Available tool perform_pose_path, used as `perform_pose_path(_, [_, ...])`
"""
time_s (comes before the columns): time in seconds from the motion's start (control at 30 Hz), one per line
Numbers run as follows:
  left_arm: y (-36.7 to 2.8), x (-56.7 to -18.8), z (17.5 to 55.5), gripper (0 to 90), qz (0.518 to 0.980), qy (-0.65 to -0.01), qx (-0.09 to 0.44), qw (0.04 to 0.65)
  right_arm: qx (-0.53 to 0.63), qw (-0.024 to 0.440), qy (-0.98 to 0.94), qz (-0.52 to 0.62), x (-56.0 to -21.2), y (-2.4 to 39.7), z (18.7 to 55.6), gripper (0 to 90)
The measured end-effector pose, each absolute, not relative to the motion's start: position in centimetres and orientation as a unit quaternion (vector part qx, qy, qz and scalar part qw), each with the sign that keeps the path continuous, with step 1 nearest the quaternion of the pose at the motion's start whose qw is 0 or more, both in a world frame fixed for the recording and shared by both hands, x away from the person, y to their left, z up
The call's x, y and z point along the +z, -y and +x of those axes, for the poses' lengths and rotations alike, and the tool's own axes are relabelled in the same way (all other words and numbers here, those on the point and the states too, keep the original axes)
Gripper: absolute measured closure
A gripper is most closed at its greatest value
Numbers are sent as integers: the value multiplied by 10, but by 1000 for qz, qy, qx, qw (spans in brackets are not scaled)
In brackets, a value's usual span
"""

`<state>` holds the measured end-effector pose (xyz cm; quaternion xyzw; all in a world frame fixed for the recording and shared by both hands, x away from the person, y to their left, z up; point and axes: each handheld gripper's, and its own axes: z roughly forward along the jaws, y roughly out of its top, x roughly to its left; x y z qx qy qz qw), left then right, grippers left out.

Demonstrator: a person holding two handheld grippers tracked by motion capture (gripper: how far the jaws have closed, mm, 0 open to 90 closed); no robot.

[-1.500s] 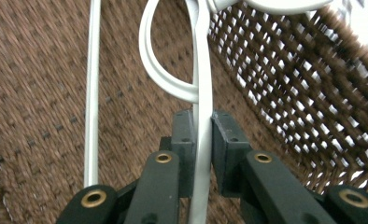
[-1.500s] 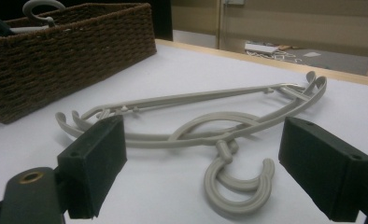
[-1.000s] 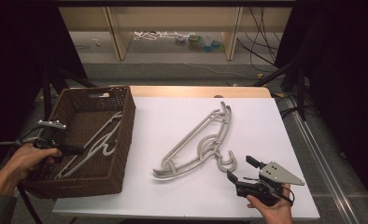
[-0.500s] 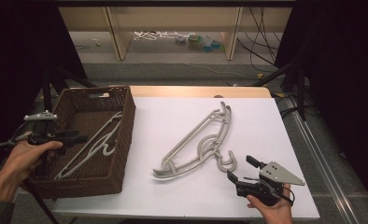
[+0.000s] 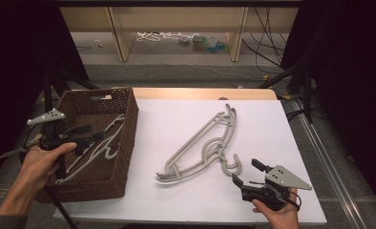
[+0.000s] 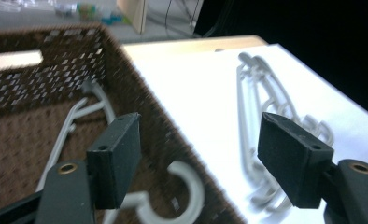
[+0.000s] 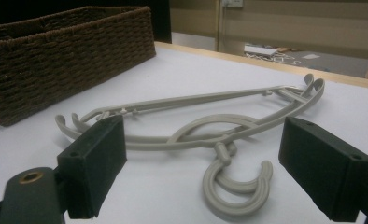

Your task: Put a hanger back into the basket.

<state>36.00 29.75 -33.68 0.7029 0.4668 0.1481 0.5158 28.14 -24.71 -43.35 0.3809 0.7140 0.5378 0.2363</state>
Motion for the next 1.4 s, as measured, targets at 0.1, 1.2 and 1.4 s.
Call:
perform_pose_path(0.1, [-284, -334, 354, 291, 699, -453, 149, 533, 538, 236, -714, 381, -433, 247, 281, 159])
perform_pose_path(1.2, [-143, -363, 324, 172, 730, -347, 148, 570, 544, 254, -708, 372, -433, 250, 283, 159])
perform_pose_path(1.4, [-141, -376, 320, 172, 718, -348, 164, 580, 544, 255, -709, 369, -434, 251, 283, 159])
